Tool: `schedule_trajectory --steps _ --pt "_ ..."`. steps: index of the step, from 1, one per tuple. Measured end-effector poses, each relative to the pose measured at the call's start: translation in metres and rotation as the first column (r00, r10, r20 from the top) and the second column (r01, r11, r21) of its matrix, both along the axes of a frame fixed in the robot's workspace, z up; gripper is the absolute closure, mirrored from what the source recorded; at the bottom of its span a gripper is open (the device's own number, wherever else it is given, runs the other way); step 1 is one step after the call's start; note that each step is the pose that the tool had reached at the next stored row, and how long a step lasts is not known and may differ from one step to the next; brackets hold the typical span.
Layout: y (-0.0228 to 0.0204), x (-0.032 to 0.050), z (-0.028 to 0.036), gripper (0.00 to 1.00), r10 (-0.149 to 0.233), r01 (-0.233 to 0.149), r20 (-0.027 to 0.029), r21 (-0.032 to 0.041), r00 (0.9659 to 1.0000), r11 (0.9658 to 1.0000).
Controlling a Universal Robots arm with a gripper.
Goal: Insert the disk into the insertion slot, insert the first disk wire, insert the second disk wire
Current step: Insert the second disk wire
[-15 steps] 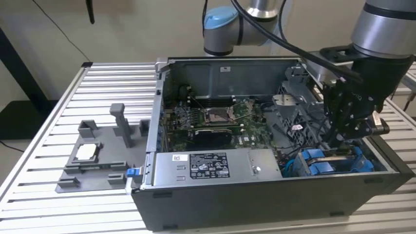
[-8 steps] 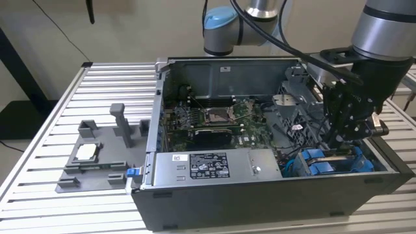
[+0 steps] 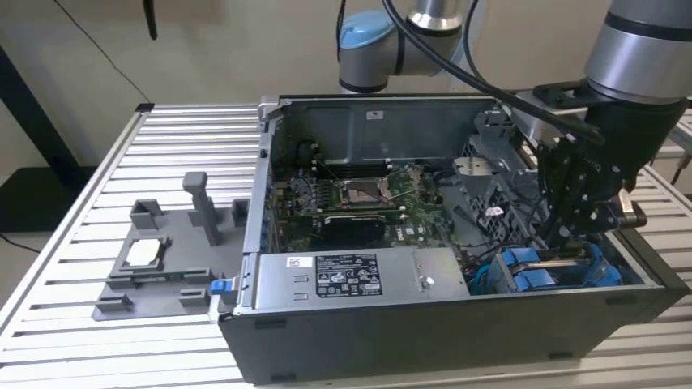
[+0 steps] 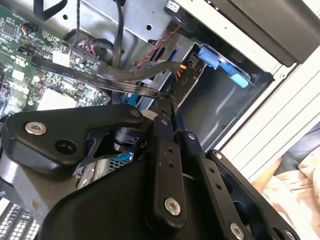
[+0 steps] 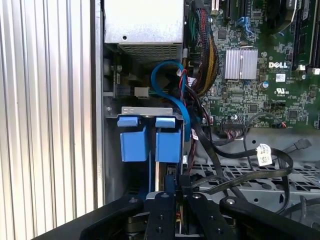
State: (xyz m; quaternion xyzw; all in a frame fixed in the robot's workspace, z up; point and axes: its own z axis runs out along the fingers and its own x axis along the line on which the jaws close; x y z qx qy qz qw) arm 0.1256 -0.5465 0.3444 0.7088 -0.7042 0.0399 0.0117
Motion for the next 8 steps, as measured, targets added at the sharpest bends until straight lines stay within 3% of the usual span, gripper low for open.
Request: schedule_trajectory --steps 8 --pt "-0.0012 0.0004 -0.0016 0.84 -0.003 0.003 -0.0018 -0.0006 1.0000 1.0000"
